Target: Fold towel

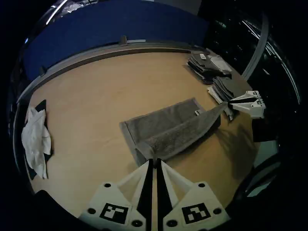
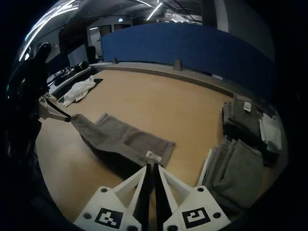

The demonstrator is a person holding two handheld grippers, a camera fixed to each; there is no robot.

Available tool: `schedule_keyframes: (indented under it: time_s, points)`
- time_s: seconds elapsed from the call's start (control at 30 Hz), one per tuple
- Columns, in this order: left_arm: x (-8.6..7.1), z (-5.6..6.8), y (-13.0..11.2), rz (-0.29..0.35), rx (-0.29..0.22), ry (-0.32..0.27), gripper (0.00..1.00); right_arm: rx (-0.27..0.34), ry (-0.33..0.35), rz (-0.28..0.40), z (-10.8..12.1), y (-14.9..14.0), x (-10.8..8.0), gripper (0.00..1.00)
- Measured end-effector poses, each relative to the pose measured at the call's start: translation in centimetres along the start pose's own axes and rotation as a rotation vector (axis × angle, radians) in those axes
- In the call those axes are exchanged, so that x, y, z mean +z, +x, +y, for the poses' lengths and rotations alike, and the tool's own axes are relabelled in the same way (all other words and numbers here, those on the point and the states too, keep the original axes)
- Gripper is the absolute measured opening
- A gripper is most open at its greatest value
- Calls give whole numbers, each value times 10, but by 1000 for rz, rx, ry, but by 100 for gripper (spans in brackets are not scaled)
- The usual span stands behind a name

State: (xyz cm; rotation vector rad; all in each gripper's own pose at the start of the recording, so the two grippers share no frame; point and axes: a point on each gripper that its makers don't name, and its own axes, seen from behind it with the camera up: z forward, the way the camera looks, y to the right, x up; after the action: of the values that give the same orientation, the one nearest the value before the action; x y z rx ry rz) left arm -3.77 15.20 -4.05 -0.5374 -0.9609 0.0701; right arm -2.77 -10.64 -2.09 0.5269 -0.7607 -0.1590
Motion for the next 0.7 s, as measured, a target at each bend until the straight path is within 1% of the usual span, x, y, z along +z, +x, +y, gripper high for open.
schedule_keyframes:
  time_s: [0.2,0.47,0.7]
  points:
    - [13,-7,3,-10,-11,8,6,14,-8,-18,7,3,16,6]
    - [30,-20,10,-14,-47,14,6,30,-25,-43,15,3,37,6]
    - [44,-30,12,-25,-48,26,6,34,-35,-69,18,1,52,6]
